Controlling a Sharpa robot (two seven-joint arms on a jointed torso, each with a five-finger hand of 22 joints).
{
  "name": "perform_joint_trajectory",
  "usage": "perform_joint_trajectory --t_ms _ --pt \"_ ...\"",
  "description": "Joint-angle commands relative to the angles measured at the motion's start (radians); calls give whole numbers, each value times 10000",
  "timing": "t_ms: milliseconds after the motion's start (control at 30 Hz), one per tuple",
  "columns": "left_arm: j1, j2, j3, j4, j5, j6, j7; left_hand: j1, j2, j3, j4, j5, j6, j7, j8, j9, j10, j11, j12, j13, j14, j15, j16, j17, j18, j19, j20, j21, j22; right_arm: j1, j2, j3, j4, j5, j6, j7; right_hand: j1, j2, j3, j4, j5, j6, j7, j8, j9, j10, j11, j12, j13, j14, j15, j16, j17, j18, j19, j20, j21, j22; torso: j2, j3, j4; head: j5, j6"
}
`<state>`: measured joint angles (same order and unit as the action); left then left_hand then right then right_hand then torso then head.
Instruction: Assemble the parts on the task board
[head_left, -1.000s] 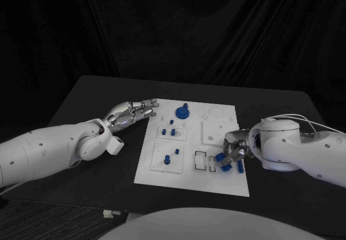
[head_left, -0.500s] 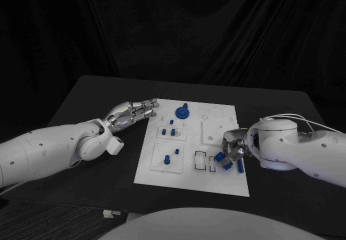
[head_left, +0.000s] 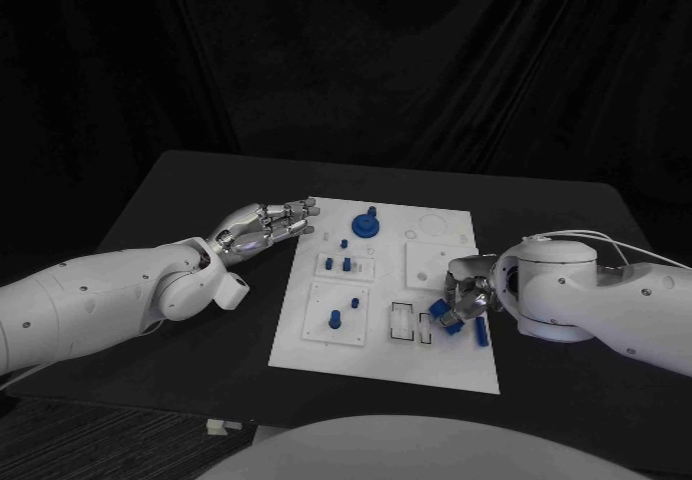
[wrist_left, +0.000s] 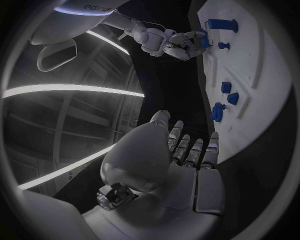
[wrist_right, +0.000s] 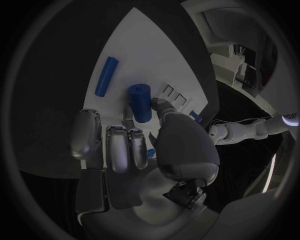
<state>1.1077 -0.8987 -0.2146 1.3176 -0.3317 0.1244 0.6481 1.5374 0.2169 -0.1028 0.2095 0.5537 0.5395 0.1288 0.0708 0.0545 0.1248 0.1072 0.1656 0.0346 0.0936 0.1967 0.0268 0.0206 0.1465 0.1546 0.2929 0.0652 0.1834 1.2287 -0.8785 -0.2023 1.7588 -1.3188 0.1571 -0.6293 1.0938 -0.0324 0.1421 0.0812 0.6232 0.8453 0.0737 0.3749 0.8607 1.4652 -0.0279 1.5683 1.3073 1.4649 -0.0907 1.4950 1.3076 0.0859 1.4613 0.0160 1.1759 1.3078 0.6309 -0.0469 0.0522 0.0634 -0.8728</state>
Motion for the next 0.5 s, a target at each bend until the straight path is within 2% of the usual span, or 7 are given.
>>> perform_joint_trajectory --t_ms 33,233,500 --pt "-14 -5 9 24 65 119 66 19 -87 49 1 57 27 15 36 12 54 9 62 14 45 1 40 9 -143 82 19 55 13 -65 -186 -55 22 1214 -848 -90 -362 167 2037 -1663 272 434 -269 -126 -220 1056 -29 25 2635 665 -25 46 220 -107 106 13 78 1639 1 0 5 20 2" --pt "-15 -14 9 20 65 119 38 19 -84 70 -4 63 44 29 40 14 78 28 83 19 55 11 44 10 -153 96 19 61 14 179 -466 -53 134 3489 -1480 -3 -643 45 2377 -1729 659 629 -280 -229 -481 1056 -42 25 2635 671 -40 69 261 -114 114 -6 118 1647 1 0 9 -27 2" --pt "-16 -11 9 24 65 117 28 19 -86 84 -8 67 57 40 43 15 94 44 95 21 59 12 46 10 -161 104 19 64 13 374 -600 -53 332 5625 -2138 99 -849 28 2474 -1677 782 656 -271 -265 -573 1056 -34 25 2635 666 -33 66 238 -69 48 -4 -114 1584 -6 3 -1 14 2"
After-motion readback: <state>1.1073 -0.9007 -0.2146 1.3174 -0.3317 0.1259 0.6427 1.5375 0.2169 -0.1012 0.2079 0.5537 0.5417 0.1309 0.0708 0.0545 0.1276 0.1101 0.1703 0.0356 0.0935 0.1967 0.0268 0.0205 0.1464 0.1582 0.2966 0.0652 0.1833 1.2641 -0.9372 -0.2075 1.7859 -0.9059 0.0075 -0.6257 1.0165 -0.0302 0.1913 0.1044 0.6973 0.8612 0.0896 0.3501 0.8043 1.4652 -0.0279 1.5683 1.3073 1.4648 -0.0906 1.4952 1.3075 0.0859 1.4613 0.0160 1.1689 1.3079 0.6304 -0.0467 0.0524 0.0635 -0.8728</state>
